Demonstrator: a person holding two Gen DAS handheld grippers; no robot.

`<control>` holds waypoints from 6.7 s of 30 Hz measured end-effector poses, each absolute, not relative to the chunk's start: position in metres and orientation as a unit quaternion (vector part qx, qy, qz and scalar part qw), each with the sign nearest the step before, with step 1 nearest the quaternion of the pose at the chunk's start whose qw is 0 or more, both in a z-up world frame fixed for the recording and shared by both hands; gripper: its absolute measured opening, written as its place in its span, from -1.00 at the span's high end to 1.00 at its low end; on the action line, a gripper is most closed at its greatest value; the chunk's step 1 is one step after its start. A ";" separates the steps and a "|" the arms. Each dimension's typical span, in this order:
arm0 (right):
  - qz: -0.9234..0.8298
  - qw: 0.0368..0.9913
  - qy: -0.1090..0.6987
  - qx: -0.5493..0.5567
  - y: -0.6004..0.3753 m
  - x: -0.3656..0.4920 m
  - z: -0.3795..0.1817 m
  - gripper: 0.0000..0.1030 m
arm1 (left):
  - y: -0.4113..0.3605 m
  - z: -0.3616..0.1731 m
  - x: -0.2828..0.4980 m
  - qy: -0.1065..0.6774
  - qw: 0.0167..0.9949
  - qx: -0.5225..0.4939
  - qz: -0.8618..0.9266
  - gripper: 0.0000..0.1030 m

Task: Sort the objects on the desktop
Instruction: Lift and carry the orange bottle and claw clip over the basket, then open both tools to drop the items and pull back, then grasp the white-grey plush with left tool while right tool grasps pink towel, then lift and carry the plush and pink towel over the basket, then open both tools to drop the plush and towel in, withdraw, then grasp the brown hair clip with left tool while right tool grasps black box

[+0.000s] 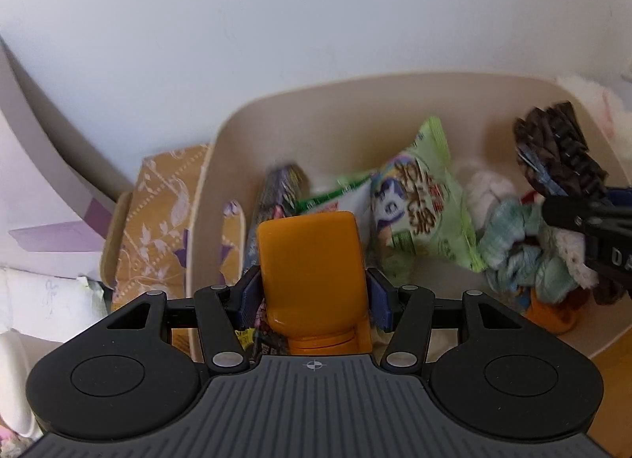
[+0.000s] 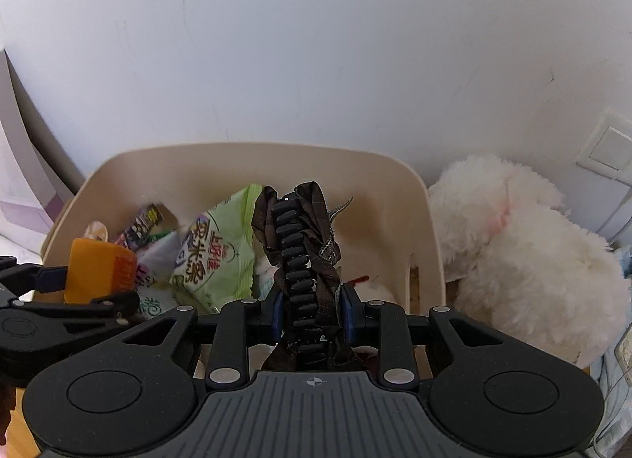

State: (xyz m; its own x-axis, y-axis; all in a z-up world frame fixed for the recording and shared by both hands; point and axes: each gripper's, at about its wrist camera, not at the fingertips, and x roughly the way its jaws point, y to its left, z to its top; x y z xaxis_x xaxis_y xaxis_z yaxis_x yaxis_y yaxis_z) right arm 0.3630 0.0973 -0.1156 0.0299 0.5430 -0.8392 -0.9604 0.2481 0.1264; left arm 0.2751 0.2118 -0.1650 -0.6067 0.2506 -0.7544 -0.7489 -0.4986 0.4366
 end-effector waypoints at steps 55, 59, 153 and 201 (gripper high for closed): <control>0.647 0.576 0.339 -0.368 -0.038 0.333 -0.145 -0.95 | 0.044 -0.242 0.423 0.190 0.231 -0.569 0.766 -0.50; 0.649 0.575 0.338 -0.367 -0.030 0.330 -0.154 -0.95 | 0.045 -0.256 0.419 0.148 0.213 -0.590 0.764 -0.50; 0.593 0.675 0.369 -0.237 0.052 0.373 -0.100 0.17 | 0.204 -0.142 0.306 0.282 0.371 -0.369 0.804 0.49; 0.563 0.690 0.413 -0.190 -0.082 0.239 -0.166 -0.85 | 0.088 -0.212 0.252 0.345 0.423 -0.340 0.766 -0.37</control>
